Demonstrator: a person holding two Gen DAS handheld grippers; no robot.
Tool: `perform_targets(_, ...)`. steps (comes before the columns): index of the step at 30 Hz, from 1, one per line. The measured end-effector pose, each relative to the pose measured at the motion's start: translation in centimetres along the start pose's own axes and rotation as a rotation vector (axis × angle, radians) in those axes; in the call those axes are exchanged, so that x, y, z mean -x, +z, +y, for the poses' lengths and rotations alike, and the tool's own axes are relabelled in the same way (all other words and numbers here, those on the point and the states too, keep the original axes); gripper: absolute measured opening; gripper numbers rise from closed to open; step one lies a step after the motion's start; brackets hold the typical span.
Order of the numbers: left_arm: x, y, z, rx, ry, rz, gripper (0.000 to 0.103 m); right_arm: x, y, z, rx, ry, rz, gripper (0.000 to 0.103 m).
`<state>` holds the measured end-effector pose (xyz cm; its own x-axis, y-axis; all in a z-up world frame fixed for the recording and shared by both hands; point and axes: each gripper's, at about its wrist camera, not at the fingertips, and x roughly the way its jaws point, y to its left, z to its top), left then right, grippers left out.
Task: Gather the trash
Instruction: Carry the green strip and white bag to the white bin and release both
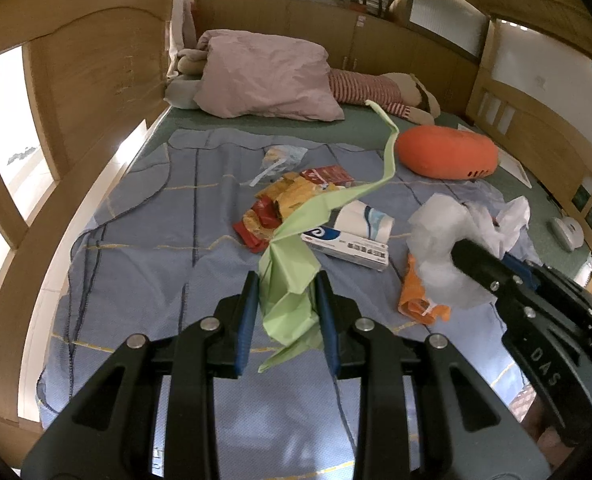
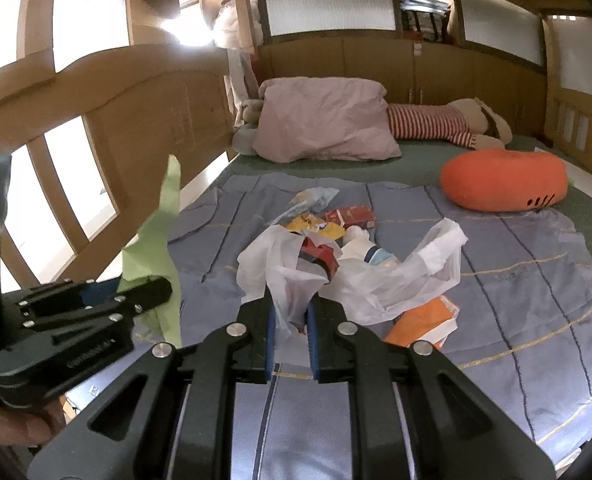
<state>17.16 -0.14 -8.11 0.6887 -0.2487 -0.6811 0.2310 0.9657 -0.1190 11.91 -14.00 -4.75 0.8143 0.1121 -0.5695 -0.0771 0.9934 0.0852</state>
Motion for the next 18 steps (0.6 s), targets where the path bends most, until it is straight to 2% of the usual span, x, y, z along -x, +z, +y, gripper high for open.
perform_targets(4, 0.4, -0.2, -1.9, -0.029, -0.054, -0.008, 0.03, 3.3, -0.1, -2.2, -0.059, -0.017, -0.026, 0.014)
perform_targets(6, 0.7, -0.5, -3.8, -0.06, -0.107, -0.008, 0.03, 7.2, -0.8, -4.5, -0.098, -0.042, -0.051, 0.014)
perform_targets(8, 1.0, -1.1, -6.4, -0.118, -0.162, -0.003, 0.03, 11.0, -1.9, -6.6, -0.098, -0.098, -0.066, 0.014)
perform_targets(11, 1.3, -2.1, -10.4, -0.2, -0.259, 0.031, 0.03, 16.9, -4.8, -10.5, -0.101, -0.23, -0.065, 0.014)
perform_targets(13, 1.9, -2.8, -13.4, -0.246, -0.338, 0.051, 0.03, 20.8, -7.8, -14.2, -0.154, -0.329, -0.022, 0.015)
perform_targets(17, 4.2, -4.5, -20.4, -0.369, -0.477, 0.069, 0.031, 24.6, -13.3, -19.5, -0.267, -0.466, 0.077, 0.017)
perform_targets(18, 4.6, -5.1, -22.3, -0.401, -0.516, 0.085, 0.031, 25.3, -14.9, -20.8, -0.31, -0.487, 0.111, 0.02)
